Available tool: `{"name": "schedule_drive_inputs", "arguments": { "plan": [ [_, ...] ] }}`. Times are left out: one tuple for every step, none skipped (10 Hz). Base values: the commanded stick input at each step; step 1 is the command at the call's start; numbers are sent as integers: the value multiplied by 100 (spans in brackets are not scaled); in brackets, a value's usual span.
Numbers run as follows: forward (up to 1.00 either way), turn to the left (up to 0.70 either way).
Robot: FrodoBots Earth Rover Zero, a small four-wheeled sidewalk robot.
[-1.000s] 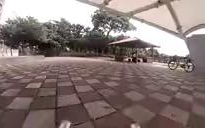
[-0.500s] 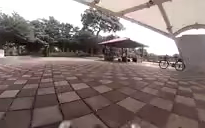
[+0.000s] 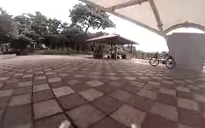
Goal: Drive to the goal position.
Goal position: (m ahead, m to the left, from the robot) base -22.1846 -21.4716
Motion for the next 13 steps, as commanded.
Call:
{"name": "schedule_drive_inputs", "arguments": {
  "plan": [
    [70,-35],
    [70,-35],
    [70,-35],
    [70,-35],
    [70,-35],
    [70,-35],
    [70,-35],
    [70,-35],
    [70,-35],
    [70,-35],
    [70,-35],
    [70,-35],
    [70,-35]
  ]
}}
